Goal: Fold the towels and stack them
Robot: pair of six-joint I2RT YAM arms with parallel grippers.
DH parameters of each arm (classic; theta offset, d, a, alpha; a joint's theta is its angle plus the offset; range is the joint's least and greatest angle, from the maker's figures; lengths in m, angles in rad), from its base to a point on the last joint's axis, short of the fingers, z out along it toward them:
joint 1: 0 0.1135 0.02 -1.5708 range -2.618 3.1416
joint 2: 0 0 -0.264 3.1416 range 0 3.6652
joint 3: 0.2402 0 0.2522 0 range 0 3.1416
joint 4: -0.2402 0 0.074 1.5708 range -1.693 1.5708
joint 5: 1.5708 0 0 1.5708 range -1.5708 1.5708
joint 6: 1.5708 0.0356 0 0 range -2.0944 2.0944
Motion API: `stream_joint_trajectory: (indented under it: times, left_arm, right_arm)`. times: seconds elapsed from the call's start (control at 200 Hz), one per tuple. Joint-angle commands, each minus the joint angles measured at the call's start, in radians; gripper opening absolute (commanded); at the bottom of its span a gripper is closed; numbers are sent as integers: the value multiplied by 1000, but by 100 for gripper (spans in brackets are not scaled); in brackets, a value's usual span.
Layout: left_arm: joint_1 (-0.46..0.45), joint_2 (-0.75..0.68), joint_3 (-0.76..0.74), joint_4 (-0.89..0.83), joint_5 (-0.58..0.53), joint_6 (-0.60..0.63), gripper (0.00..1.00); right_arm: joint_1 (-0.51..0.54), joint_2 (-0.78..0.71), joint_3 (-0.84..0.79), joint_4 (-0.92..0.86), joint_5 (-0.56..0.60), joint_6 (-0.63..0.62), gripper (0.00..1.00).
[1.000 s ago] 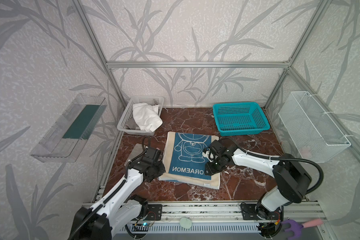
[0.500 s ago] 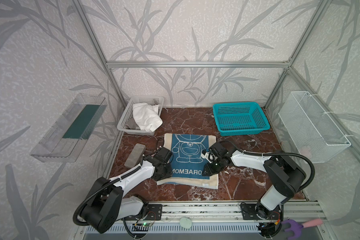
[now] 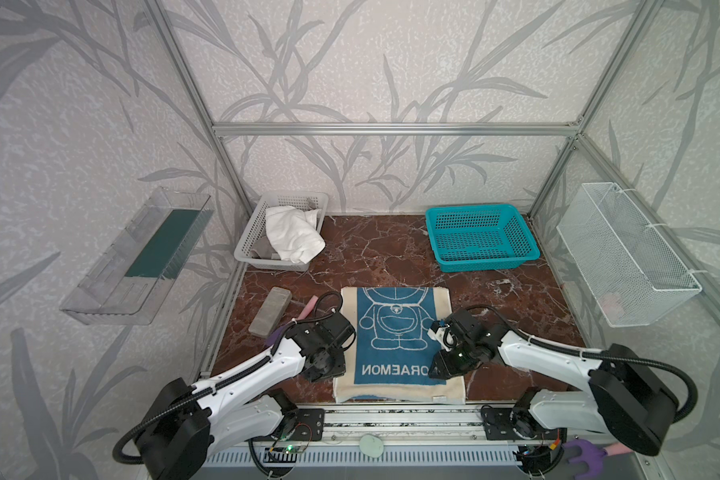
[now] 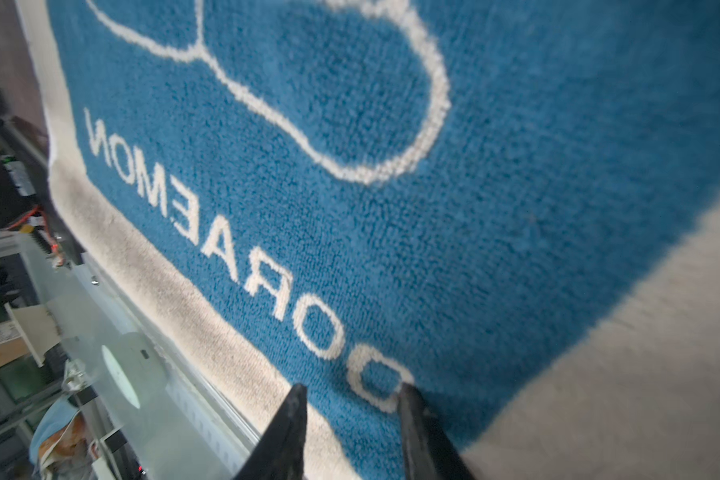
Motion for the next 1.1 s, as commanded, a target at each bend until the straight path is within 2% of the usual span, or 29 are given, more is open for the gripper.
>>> stream_joint_trajectory:
  times: [0.0, 0.08, 0.16, 0.23, 0.32, 0.44, 0.65, 0.905, 1.095]
  left_arm:
    - [138, 18, 95, 41, 17, 109, 52]
    - [268, 100, 160, 147, 101, 233, 56]
    - [336, 213, 263, 198, 100, 304, 57]
    - [365, 304, 341, 227, 90, 341, 57]
    - [393, 375, 341, 389, 125, 349, 56]
    - [438, 464, 329, 569, 213, 333, 53]
    - [483, 585, 330, 701, 338, 325, 54]
    - [511, 645, 270, 782, 374, 324, 54]
    - [527, 668, 262, 802, 405, 316, 54]
  right_arm:
    - [-1, -91, 102, -104, 199, 11, 46]
    - [-40, -85, 236, -133, 292, -32, 48]
    - [-124, -63, 298, -100, 311, -44, 48]
    - [-236, -37, 302, -29, 269, -42, 48]
    - [-373, 27, 309, 36, 201, -21, 48]
    - [-460, 115, 337, 117, 139, -34, 48]
    - [-491, 289, 366, 229, 117, -15, 48]
    - [-491, 443, 358, 419, 113, 32, 48]
    - [-490, 503, 372, 470, 164, 37, 48]
